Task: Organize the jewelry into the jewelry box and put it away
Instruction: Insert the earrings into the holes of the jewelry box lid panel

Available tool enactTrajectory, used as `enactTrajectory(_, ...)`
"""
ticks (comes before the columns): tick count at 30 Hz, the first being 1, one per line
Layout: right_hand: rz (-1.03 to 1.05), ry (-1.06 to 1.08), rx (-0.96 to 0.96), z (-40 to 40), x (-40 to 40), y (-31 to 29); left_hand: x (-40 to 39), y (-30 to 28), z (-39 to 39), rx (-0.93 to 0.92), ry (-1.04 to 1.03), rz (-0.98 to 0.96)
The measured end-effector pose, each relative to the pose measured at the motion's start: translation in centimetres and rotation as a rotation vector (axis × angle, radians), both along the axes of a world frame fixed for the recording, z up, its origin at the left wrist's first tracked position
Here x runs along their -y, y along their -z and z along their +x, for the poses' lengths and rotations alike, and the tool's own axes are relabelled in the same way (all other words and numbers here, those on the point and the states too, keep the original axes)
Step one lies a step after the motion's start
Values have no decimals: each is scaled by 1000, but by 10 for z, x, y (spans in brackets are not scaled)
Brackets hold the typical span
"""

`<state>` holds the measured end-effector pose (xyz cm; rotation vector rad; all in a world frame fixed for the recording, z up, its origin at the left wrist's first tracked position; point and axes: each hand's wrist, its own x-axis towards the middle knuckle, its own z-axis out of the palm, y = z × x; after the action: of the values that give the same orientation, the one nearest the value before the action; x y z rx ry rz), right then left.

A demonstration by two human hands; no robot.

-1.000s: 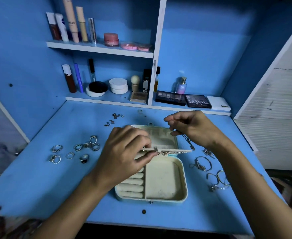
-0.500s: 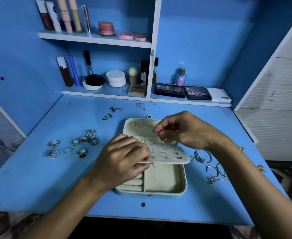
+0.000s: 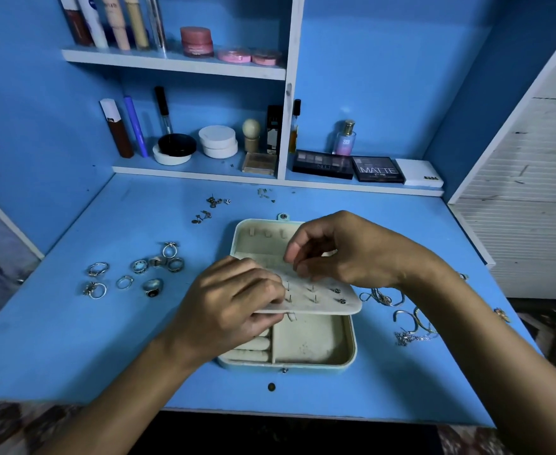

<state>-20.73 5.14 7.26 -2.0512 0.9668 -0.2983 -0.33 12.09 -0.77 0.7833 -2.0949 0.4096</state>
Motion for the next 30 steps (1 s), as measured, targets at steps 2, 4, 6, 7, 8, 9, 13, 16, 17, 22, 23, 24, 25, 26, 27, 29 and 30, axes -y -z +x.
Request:
enactTrajectory(2, 6, -16, 8, 2, -1, -4, 0, 0, 0, -5, -11, 7)
enactTrajectory(4, -19, -45, -27, 4, -3, -8, -1, 0, -1, -5, -24, 8)
enactTrajectory(6, -65, -79, -94, 7, -4, -12, -1, 0, 0, -2, -28, 8)
enactTrajectory(7, -87, -94, -123, 9, -5, -14, -1, 0, 0, -2, -27, 9)
enactTrajectory(8, -108, -107, -147, 11, -6, -15, -1, 0, 0, -2, -25, 11)
enactTrajectory(9, -128, -119, -167, 12, -7, -17, -1, 0, 1, -2, -20, 11)
enactTrajectory(13, -181, -148, -232, 16, -8, -21, 0, 3, 2, -18, 5, 6)
enactTrajectory(16, -194, -149, -241, 17, -9, -22, -1, 4, 3, -25, 12, 12)
enactTrajectory(17, -197, -150, -242, 17, -9, -22, -1, 3, 3, -22, 11, 11)
enactTrajectory(22, -216, -155, -249, 19, -10, -21, -1, 4, 3, -16, 11, 9)
enactTrajectory(23, -220, -155, -249, 20, -10, -21, -1, 4, 3, -18, 12, 11)
enactTrajectory(24, -223, -155, -249, 20, -10, -21, 0, 4, 3, -20, 14, 13)
enactTrajectory(25, -224, -155, -247, 20, -10, -21, 0, 4, 3, -22, 15, 12)
enactTrajectory(26, -222, -155, -245, 20, -10, -21, 0, 3, 3, -26, 15, 13)
enactTrajectory(27, -220, -156, -244, 20, -11, -21, -1, 3, 2, -30, 14, 14)
enactTrajectory(29, -218, -154, -241, 20, -11, -22, -1, 3, 2, -36, 11, 15)
enactTrajectory(30, -221, -153, -238, 20, -12, -21, -1, 3, 2, -37, 10, 15)
